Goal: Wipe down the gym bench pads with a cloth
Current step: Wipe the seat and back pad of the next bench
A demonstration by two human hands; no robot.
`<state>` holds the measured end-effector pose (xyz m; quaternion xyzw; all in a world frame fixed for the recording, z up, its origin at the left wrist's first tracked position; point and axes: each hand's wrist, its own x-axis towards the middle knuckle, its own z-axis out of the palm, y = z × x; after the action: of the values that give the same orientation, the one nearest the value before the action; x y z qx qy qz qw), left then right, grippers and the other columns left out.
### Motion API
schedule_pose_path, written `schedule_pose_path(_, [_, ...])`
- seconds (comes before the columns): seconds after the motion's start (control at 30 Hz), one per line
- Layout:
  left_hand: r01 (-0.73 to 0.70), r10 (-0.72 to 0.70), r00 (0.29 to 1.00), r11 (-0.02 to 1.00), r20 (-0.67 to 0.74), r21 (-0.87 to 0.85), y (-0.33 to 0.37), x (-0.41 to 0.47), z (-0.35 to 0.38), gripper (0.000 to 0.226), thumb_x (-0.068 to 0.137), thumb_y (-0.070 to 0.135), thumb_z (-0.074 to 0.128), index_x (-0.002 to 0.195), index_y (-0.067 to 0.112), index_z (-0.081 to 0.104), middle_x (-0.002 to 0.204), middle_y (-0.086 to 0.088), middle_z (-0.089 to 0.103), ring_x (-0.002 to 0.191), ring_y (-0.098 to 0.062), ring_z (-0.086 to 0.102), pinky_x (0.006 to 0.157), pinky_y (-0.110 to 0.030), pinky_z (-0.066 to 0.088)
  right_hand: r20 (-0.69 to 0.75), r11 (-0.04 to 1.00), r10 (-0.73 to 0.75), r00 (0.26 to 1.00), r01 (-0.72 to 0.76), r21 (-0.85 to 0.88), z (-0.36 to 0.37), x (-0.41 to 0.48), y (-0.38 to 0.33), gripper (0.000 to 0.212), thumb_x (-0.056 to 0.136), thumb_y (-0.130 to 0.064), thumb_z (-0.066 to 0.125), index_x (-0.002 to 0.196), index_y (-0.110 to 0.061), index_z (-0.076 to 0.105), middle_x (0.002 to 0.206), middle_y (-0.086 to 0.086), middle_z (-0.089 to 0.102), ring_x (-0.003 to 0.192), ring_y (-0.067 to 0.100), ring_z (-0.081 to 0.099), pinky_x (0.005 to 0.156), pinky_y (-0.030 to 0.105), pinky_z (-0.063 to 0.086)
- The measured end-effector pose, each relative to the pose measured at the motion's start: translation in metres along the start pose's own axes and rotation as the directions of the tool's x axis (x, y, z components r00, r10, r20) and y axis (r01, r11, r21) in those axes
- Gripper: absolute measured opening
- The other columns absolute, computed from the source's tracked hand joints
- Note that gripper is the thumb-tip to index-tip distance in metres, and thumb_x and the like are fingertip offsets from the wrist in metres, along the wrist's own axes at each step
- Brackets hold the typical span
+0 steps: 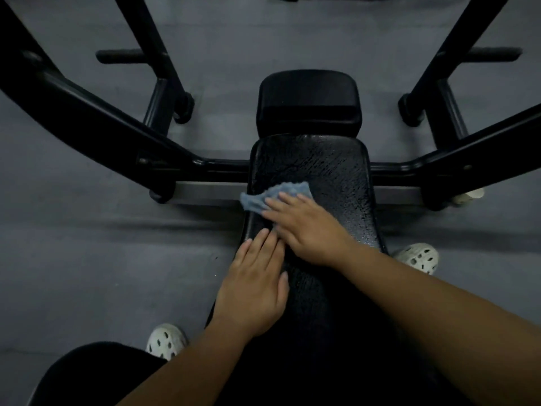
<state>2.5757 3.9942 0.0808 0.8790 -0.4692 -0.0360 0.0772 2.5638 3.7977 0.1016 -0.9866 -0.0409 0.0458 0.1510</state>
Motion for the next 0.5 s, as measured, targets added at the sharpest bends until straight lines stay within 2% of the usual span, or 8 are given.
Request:
schedule_pose_path(0.07, [0.006, -0.006, 1.0, 1.0, 0.004, -0.014, 0.001, 0.0, -0.001, 0.062, 0.097, 0.037, 0.036, 0.151, 0.009, 0.04, 0.161, -0.008, 0.033, 0.15, -0.022, 0.025, 0.12, -0.043, 0.022, -0.013, 0.999, 0.014, 1.0, -0.014, -0.036, -0.007, -0.017, 0.027, 0.055, 0.1, -0.043, 0.034, 0.15, -0.023, 0.042, 0.159, 0.003, 0.034, 0.149, 0.021, 0.025, 0.122, 0.036, 0.009])
schedule_pose_path(0.13, [0.017, -0.018, 1.0, 1.0, -0.004, -0.025, 0.0, 0.0, 0.0, 0.062, 0.097, 0.037, 0.035, 0.153, 0.01, 0.038, 0.162, -0.007, 0.03, 0.151, -0.021, 0.024, 0.12, -0.043, 0.022, -0.111, 0.962, 0.264, 0.958, -0.269, -0.033, -0.012, -0.017, 0.038, 0.058, 0.099, -0.046, 0.029, 0.152, -0.023, 0.038, 0.16, 0.005, 0.032, 0.149, 0.024, 0.023, 0.122, 0.041, 0.012])
schedule_pose_path(0.2, [0.019, -0.019, 1.0, 0.999, 0.013, -0.026, 0.0, 0.001, 0.001, 0.062, 0.097, 0.037, 0.035, 0.152, 0.01, 0.038, 0.162, -0.006, 0.03, 0.15, -0.021, 0.025, 0.121, -0.042, 0.021, -0.109, 0.9, 0.436, 0.893, -0.435, 0.028, -0.006, -0.008, 0.012, 0.064, 0.096, -0.045, 0.022, 0.155, -0.023, 0.032, 0.163, 0.004, 0.025, 0.151, 0.024, 0.016, 0.122, 0.044, 0.01])
schedule_pose_path(0.3, [0.035, -0.034, 0.999, 0.99, 0.012, -0.139, -0.001, -0.002, -0.004, 0.066, 0.092, 0.037, 0.037, 0.152, 0.009, 0.038, 0.162, -0.005, 0.03, 0.149, -0.02, 0.028, 0.123, -0.038, 0.019, 0.039, 0.804, 0.437, 0.899, -0.409, 0.432, -0.003, -0.013, -0.039, 0.055, 0.099, -0.033, 0.027, 0.152, -0.023, 0.037, 0.161, 0.0, 0.03, 0.15, 0.021, 0.02, 0.122, 0.036, 0.009])
schedule_pose_path(0.37, [0.1, -0.112, 0.994, 0.942, -0.018, -0.321, -0.002, 0.0, -0.018, 0.07, 0.091, 0.036, 0.039, 0.156, 0.012, 0.028, 0.164, -0.002, 0.023, 0.151, -0.016, 0.022, 0.123, -0.033, 0.018, 0.057, 0.544, 0.495, 0.867, -0.36, 0.758, -0.016, -0.033, -0.048, 0.047, 0.1, -0.013, 0.037, 0.144, -0.024, 0.047, 0.149, 0.0, 0.048, 0.139, 0.016, 0.04, 0.12, 0.035, 0.025])
schedule_pose_path(0.4, [0.138, -0.166, 0.985, 0.911, -0.039, -0.39, 0.0, 0.002, -0.024, 0.072, 0.091, 0.036, 0.039, 0.158, 0.013, 0.024, 0.165, -0.001, 0.019, 0.151, -0.014, 0.018, 0.123, -0.032, 0.017, 0.007, 0.493, 0.558, 0.83, -0.338, 0.802, -0.02, -0.043, -0.045, 0.048, 0.098, -0.007, 0.039, 0.141, -0.024, 0.05, 0.145, 0.0, 0.052, 0.134, 0.013, 0.045, 0.117, 0.033, 0.031])
schedule_pose_path(0.47, [0.114, -0.159, 0.983, 0.921, -0.091, -0.373, 0.013, 0.011, -0.035, 0.073, 0.091, 0.039, 0.034, 0.158, 0.015, 0.021, 0.166, -0.002, 0.016, 0.152, -0.014, 0.013, 0.124, -0.034, 0.014, -0.162, 0.648, 0.637, 0.754, -0.409, 0.643, -0.017, -0.068, -0.036, 0.049, 0.094, -0.01, 0.038, 0.14, -0.016, 0.052, 0.146, 0.006, 0.051, 0.134, 0.017, 0.045, 0.114, 0.028, 0.031])
schedule_pose_path(0.5, [0.067, -0.098, 0.992, 0.944, -0.081, -0.322, 0.024, 0.017, -0.036, 0.073, 0.091, 0.042, 0.031, 0.158, 0.017, 0.021, 0.167, -0.002, 0.014, 0.153, -0.016, 0.011, 0.125, -0.036, 0.011, -0.22, 0.75, 0.609, 0.762, -0.464, 0.471, -0.008, -0.081, -0.034, 0.052, 0.092, -0.018, 0.036, 0.142, -0.011, 0.051, 0.149, 0.01, 0.047, 0.138, 0.022, 0.042, 0.116, 0.031, 0.03])
